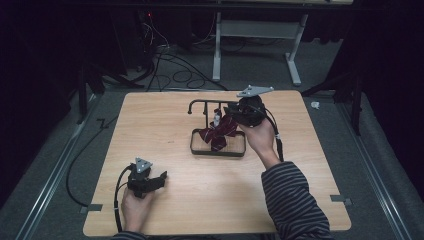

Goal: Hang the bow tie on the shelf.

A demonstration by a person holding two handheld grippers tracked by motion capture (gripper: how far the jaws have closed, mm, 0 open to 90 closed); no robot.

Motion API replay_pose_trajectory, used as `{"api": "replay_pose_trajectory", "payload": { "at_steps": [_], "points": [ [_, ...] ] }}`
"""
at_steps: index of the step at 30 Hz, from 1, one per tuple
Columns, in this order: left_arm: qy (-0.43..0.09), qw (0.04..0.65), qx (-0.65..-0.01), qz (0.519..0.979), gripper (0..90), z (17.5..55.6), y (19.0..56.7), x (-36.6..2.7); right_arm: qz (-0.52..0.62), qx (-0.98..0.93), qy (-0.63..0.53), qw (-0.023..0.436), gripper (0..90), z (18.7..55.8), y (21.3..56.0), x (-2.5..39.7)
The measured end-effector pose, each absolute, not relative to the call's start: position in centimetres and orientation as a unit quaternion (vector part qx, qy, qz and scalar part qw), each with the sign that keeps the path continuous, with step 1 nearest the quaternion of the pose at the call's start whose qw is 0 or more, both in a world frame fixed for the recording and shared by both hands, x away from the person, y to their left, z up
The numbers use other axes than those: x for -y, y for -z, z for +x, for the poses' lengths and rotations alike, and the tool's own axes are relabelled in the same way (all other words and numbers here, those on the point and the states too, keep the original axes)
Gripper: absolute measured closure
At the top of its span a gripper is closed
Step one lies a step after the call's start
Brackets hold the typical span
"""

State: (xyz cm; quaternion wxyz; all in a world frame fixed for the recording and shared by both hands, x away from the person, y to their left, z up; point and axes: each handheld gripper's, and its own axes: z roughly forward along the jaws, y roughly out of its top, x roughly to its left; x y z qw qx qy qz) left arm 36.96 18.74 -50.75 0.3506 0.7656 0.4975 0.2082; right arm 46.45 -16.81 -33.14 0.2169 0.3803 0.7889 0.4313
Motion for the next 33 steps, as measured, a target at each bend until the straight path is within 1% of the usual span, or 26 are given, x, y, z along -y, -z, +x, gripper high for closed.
{"api": "replay_pose_trajectory", "payload": {
  "at_steps": [13,33],
  "points": [
    [-0.209,0.351,-0.498,0.765,29.0,37.0,50.8,-18.7,0.386,-0.777,-0.444,0.226,73.1,45.2,32.9,18.6],
    [-0.209,0.349,-0.498,0.766,29.0,36.9,50.7,-18.6,0.402,-0.768,-0.444,0.228,72.1,44.1,33.8,20.9]
  ]
}}
